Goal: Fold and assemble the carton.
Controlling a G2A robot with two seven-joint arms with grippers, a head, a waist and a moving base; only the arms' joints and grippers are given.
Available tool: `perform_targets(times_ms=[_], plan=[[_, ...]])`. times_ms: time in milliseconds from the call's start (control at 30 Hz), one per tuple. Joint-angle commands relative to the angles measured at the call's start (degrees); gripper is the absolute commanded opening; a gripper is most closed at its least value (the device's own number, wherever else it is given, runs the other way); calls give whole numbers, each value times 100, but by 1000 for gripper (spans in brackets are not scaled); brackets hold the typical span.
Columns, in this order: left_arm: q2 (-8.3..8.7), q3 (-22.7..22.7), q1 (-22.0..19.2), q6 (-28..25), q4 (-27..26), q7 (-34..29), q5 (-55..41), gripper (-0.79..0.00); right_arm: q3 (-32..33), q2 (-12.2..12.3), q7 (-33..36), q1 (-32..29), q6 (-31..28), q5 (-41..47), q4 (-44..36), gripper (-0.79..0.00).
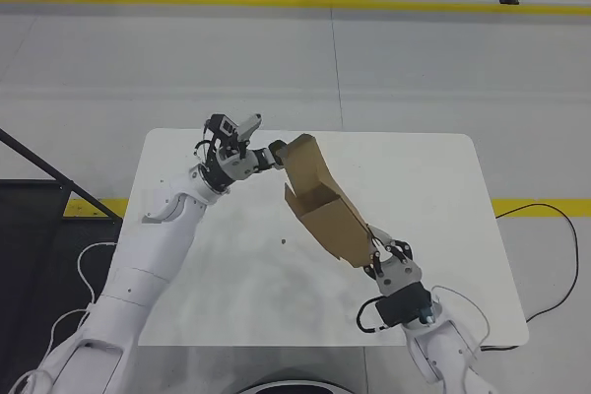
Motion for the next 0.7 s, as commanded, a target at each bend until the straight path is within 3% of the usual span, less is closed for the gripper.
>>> perform_targets(times_ms=[0,167,667], plan=[[51,-205,100,6,-193,26,51,0,10,3,48,6,-84,4,-3,-785],[163,-638,321,-40,-689,194,343,0,10,3,48,6,-84,4,-3,-785],[177,-655,415,33,-872,246,437,0,60,3,175,-39,84,-176,-112,-785]])
